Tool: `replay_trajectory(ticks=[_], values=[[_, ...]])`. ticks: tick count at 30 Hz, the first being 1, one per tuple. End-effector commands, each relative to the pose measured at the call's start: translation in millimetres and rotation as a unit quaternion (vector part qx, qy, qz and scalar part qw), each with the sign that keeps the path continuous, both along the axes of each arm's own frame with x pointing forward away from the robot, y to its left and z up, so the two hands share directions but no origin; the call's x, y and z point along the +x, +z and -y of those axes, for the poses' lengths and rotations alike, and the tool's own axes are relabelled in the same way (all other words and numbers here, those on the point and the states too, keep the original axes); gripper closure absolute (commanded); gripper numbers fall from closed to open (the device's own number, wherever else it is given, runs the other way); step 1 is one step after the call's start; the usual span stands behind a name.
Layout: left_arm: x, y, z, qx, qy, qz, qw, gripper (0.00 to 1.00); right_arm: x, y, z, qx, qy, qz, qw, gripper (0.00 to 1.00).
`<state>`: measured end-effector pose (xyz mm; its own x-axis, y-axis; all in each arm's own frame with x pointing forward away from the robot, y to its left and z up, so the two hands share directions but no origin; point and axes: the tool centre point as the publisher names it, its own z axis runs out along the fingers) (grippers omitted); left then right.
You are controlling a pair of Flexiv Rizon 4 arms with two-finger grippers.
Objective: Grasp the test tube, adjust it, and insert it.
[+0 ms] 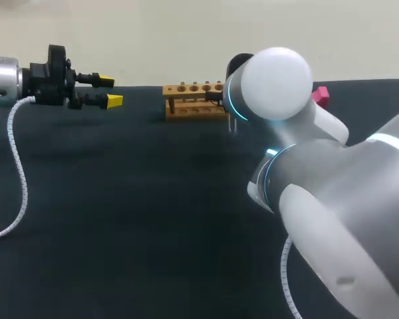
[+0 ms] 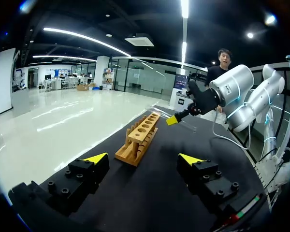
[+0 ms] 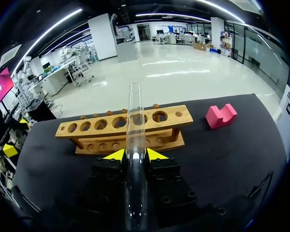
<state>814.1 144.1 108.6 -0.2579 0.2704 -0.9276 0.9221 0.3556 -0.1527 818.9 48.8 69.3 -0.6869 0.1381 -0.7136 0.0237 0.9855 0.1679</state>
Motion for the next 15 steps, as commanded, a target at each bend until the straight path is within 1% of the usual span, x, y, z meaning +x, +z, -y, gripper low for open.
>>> replay_trajectory(ticks=[1, 7, 15], values=[[-0.4, -1.3, -0.7, -0.002, 0.000, 0.002, 1.000, 0.00, 5.6, -3.7, 0.7, 0.000, 0.001, -0.004, 1.000, 1.00], [-0.4, -1.3, -0.7, -0.002, 0.000, 0.002, 1.000, 0.00, 7.1, -6.5, 0.8, 0.000, 0.003, -0.010, 1.000, 1.00], [-0.4, -1.3, -0.7, -0.002, 0.000, 0.002, 1.000, 0.00, 9.3, -15.2, -1.3, -0.005, 0.009, -0.030, 1.000, 1.00]])
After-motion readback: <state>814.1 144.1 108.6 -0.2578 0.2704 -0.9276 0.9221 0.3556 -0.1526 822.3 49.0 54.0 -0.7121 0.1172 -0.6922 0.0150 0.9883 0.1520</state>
